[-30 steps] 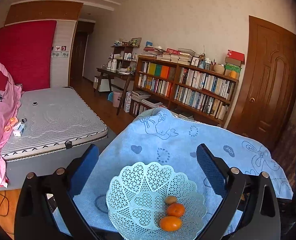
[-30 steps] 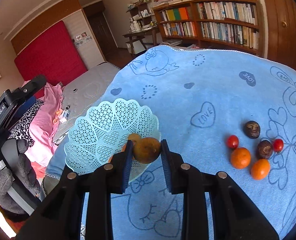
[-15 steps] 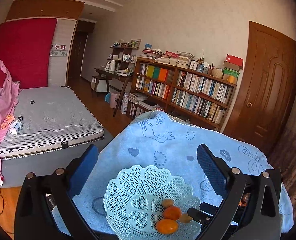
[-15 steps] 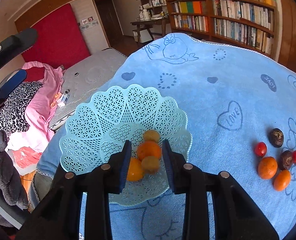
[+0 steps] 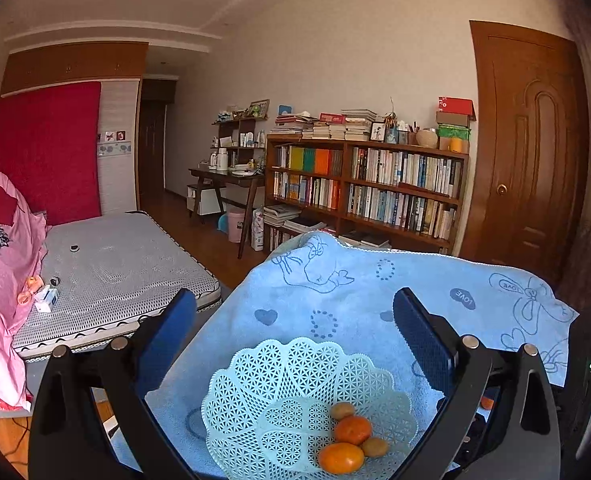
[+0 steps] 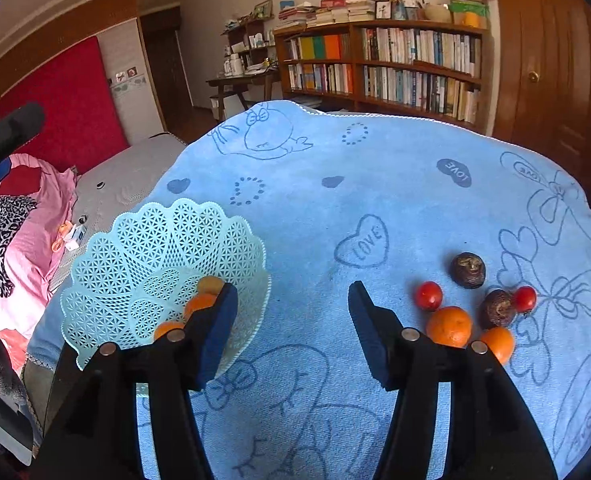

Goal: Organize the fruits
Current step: 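Move the left tool to another orange and close on it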

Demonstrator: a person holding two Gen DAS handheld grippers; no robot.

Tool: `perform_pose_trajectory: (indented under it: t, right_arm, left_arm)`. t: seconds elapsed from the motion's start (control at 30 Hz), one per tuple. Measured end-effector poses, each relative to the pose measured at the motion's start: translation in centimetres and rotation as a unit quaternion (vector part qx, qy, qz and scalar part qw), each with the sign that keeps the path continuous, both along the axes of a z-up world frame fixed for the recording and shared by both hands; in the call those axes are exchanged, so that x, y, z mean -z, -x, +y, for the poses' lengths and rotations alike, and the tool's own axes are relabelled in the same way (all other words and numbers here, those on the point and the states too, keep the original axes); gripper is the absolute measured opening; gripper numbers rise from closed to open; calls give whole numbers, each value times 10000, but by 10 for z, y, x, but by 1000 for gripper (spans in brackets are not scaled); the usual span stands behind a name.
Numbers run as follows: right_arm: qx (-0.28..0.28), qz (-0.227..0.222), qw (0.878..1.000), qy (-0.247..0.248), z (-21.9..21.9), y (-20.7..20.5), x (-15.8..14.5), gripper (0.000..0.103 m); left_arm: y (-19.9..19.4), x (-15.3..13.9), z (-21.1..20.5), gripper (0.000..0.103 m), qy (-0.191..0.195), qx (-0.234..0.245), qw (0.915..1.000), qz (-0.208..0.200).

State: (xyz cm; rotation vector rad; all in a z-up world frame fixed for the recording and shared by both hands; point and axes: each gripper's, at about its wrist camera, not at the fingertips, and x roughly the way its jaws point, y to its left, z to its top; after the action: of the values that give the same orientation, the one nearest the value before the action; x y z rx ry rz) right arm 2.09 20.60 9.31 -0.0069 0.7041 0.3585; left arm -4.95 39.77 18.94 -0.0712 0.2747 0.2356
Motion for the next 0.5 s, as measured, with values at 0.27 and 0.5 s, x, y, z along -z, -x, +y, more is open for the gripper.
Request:
perform_pose_trajectory:
  t: [0.27, 0.5]
  right_arm:
    - [810, -455, 9951, 339, -37, 0, -8, 61]
    - [1310, -736, 9865, 652, -64, 3, -7, 71]
  left_arm:
    - [-6, 9, -31, 100, -221, 311, 9992, 114]
    - [-13, 25, -61, 100, -332, 722, 9962, 347]
